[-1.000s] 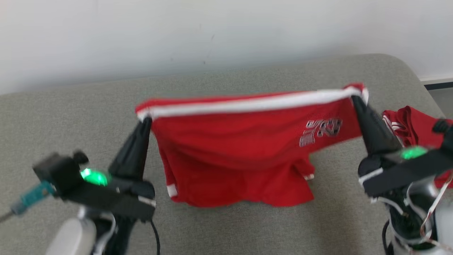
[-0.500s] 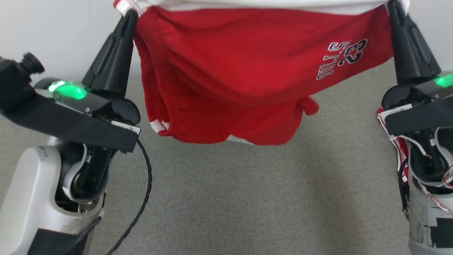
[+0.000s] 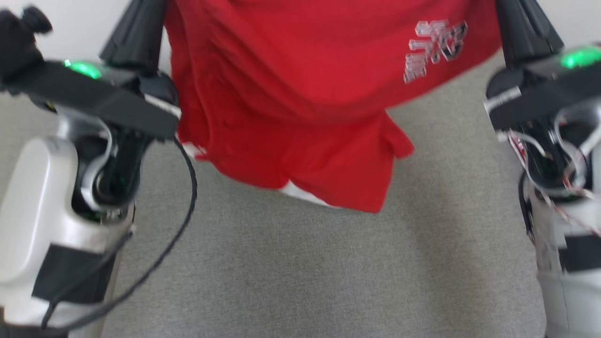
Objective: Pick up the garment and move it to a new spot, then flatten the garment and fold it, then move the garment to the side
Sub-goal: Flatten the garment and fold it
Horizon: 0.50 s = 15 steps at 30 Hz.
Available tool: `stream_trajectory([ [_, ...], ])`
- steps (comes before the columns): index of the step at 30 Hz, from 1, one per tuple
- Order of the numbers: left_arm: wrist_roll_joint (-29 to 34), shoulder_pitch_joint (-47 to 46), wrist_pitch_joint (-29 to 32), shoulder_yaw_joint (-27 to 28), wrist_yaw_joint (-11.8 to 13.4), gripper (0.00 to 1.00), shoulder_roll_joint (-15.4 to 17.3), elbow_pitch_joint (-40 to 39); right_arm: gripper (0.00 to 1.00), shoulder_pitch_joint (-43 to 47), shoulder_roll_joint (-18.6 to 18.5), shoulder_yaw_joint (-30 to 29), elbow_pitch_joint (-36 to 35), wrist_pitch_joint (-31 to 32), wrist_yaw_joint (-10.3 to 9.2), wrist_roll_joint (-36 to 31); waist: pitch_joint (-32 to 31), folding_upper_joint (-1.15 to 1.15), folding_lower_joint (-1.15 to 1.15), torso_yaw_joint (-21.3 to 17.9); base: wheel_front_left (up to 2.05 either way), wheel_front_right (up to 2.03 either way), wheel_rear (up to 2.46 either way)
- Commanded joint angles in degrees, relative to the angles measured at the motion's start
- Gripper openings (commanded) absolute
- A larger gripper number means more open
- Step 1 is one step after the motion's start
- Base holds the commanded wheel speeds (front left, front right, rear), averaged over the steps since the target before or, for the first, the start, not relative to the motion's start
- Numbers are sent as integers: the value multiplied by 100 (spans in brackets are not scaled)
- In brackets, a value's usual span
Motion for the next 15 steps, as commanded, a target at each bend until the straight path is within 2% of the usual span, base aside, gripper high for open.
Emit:
stream_trajectory([
  [1, 117, -196, -70, 2, -12, 0, 4, 171, 0, -241, -6, 87, 219, -105, -16, -11, 246, -1, -1, -94, 0, 0, 0],
  [6, 342, -761, -373, -12, -10, 0, -108, 887, 0, -1003, 61, 322, 1189, -571, -16, -115, 523, -1, -1, -110, 0, 0, 0],
  [8, 540, -1120, -791, 53, -5, 0, -207, 1327, 0, -1449, 162, 402, 1729, -1033, -16, -357, 638, -1, -1, -118, 0, 0, 0],
  [12, 723, -1558, -1449, 183, -19, 0, -327, 1808, 0, -2000, 252, 484, 2318, -1757, -16, -787, 740, -1, -1, -123, 0, 0, 0],
  [15, 783, -1726, -1720, 157, -87, 0, -394, 2120, 0, -2294, 293, 526, 2734, -2325, -16, -1090, 788, -1, -1, -130, 0, 0, 0],
])
